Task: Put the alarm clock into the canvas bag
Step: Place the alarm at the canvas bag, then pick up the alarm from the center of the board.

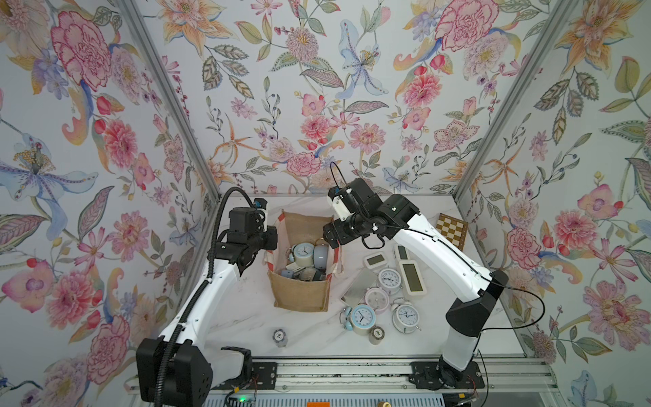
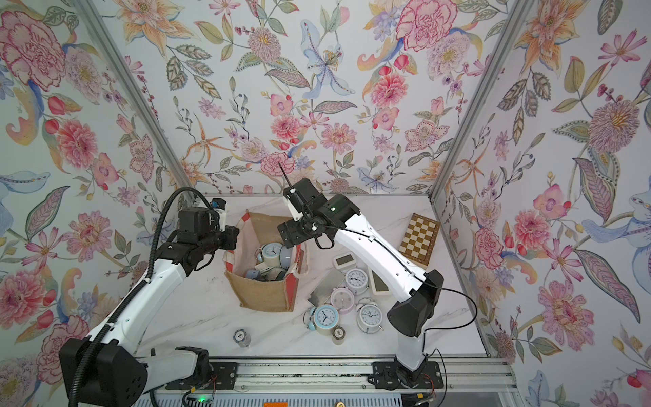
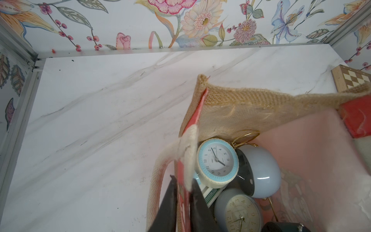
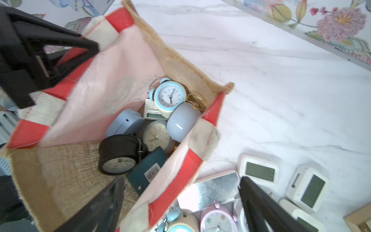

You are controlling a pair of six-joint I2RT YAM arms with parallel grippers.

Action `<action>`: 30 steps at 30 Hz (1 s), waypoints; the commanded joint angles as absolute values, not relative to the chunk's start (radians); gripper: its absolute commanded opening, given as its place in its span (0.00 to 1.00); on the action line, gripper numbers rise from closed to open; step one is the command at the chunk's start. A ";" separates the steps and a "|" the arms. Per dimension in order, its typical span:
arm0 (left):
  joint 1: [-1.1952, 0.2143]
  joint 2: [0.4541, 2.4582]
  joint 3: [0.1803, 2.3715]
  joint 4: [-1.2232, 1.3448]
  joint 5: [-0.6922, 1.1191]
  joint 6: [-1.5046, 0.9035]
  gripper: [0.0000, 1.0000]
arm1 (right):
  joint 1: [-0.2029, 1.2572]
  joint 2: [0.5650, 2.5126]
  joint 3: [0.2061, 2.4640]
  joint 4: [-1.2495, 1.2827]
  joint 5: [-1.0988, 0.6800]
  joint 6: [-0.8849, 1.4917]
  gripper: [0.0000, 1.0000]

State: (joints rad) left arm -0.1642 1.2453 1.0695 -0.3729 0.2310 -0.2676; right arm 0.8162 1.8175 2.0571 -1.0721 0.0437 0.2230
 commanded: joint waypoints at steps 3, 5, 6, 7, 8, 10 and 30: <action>-0.169 1.218 1.059 -0.311 0.257 -0.306 0.18 | 0.740 1.742 1.906 -1.017 0.055 0.246 0.91; -0.170 1.219 1.059 -0.310 0.259 -0.308 0.18 | 0.705 1.719 1.837 -0.993 0.040 0.255 0.91; -0.172 1.220 1.058 -0.310 0.259 -0.308 0.18 | 0.684 1.706 1.798 -0.978 0.030 0.258 0.91; -0.171 1.220 1.058 -0.310 0.260 -0.310 0.18 | 0.665 1.695 1.762 -0.964 0.024 0.263 0.91; -0.172 1.220 1.057 -0.308 0.261 -0.311 0.19 | 0.654 1.686 1.732 -0.955 0.016 0.266 0.92; -0.173 1.220 1.055 -0.307 0.264 -0.313 0.19 | 0.603 1.670 1.667 -0.929 -0.003 0.273 0.92; -0.172 1.233 1.057 -0.297 0.272 -0.322 0.19 | 0.420 1.809 1.410 -0.781 -0.079 0.126 0.99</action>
